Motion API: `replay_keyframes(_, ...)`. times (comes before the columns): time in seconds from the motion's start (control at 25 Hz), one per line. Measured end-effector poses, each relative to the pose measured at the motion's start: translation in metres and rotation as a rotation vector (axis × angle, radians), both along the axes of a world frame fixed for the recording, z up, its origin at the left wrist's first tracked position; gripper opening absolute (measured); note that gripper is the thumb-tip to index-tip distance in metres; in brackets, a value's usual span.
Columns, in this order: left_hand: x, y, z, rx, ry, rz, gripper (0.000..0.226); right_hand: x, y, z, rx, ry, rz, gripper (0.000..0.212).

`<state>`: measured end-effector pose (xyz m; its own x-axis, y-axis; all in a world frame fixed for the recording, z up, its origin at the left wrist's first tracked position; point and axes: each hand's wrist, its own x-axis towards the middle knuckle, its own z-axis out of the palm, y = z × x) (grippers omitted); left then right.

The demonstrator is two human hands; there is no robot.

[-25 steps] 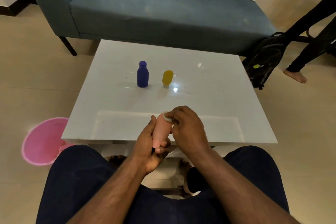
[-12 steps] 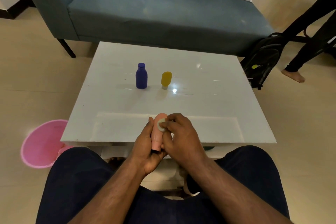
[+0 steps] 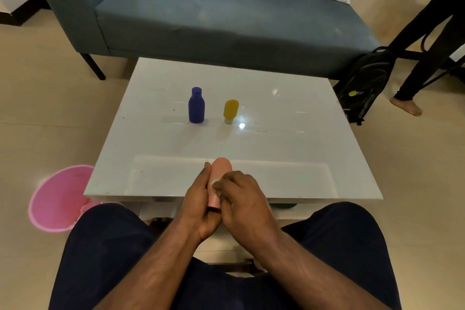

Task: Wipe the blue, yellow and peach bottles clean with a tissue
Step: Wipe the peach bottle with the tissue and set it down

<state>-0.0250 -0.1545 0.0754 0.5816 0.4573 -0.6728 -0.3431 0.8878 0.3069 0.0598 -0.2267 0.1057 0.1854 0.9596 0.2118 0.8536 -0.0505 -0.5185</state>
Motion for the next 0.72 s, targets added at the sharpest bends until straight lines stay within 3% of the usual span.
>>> replay_keyframes(0.08, -0.001, 0.0, 0.001, 0.011, 0.002, -0.006, 0.06, 0.006, 0.001, 0.003, -0.004, 0.032, 0.032, 0.024)
replay_keyframes(0.24, 0.004, -0.001, 0.004, 0.065, 0.027, 0.017, 0.055, 0.033, 0.028, 0.001, -0.012, 0.121, -0.191, 0.019)
replay_keyframes(0.48, -0.001, 0.0, -0.004, 0.04, 0.011, -0.026, 0.059, 0.005, 0.004, 0.005, -0.053, -0.021, 0.041, 0.026)
replay_keyframes(0.64, 0.004, -0.003, 0.002, 0.102, 0.062, -0.056, 0.053, 0.04, 0.034, 0.001, -0.01, 0.065, -0.18, 0.02)
replay_keyframes(0.72, 0.003, -0.003, 0.002, 0.118, 0.061, -0.064, 0.052, 0.027, 0.031, 0.002, -0.014, 0.039, -0.164, 0.019)
